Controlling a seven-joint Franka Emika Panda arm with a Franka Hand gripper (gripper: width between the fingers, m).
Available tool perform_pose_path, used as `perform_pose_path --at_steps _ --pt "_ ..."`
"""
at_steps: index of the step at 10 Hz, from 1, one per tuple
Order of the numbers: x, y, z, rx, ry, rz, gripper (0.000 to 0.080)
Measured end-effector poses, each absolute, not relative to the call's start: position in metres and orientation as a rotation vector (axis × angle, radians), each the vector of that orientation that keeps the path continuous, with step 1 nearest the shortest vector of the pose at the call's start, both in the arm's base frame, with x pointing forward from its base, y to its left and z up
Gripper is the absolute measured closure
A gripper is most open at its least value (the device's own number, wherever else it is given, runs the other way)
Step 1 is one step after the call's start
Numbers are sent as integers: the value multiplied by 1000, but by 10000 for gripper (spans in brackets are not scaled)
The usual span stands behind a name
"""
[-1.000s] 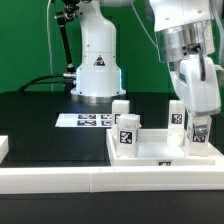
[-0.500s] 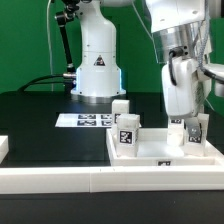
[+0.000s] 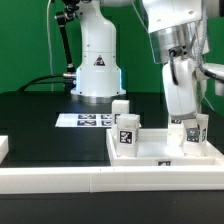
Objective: Assemble square table
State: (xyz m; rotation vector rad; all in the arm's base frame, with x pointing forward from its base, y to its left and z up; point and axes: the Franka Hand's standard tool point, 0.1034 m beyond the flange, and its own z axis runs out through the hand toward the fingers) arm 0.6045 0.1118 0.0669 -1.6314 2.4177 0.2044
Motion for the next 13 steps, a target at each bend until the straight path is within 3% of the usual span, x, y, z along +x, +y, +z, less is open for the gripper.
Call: perform_pose_path --at_steps 4,13 --pt "605 113 66 -1924 2174 136 154" --pt "597 108 70 -2738 1172 205 151"
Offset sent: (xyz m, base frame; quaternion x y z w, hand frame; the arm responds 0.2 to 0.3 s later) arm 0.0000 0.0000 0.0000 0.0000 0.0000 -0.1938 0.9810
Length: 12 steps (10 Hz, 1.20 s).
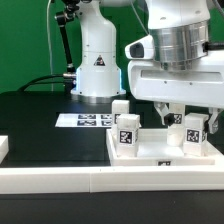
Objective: Assemble square table
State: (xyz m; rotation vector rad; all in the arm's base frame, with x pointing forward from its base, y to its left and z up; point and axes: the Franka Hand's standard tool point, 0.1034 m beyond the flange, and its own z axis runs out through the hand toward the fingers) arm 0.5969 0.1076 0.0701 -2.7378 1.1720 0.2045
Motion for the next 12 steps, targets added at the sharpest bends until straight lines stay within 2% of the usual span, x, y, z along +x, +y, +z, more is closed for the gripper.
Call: perform_pose_path --at_steps 6,8,9,10,12 --pt "596 117 71 -2758 1112 199 151" --pt "596 117 71 -2758 1113 199 395" --pt "597 117 71 -2754 1123 199 395" --pt "597 117 71 -2747 1143 200 512" --pt "597 117 71 -2715 1217 207 512"
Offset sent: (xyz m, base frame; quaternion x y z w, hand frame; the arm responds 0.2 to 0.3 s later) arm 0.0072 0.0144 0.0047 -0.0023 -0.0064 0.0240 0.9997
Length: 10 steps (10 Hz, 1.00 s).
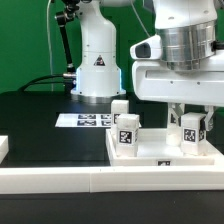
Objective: Assemble square table
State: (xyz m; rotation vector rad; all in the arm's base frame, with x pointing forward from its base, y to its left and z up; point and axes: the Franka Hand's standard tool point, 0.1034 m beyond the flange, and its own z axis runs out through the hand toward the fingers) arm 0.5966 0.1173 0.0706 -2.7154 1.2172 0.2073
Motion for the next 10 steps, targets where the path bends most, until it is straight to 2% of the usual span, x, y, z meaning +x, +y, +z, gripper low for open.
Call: perform_pose_path --at_steps 10 --pt "601 124 70 -2053 2187 164 511"
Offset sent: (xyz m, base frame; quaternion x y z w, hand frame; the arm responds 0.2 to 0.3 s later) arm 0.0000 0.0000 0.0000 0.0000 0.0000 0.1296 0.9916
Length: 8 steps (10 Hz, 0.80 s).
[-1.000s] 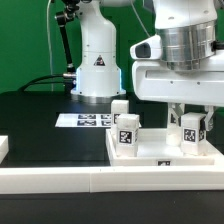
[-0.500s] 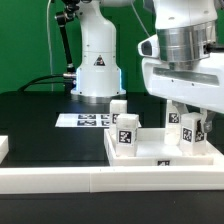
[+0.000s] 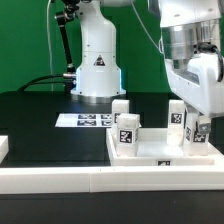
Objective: Assemble square table
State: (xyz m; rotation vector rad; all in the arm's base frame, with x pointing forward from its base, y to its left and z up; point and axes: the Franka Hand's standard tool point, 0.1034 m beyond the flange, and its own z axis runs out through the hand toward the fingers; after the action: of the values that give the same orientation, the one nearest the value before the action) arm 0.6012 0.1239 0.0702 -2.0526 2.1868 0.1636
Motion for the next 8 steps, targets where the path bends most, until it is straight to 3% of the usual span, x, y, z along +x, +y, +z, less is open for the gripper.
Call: perform_pose_path --at_steps 8 --pt "605 122 71 -1525 2577 190 509"
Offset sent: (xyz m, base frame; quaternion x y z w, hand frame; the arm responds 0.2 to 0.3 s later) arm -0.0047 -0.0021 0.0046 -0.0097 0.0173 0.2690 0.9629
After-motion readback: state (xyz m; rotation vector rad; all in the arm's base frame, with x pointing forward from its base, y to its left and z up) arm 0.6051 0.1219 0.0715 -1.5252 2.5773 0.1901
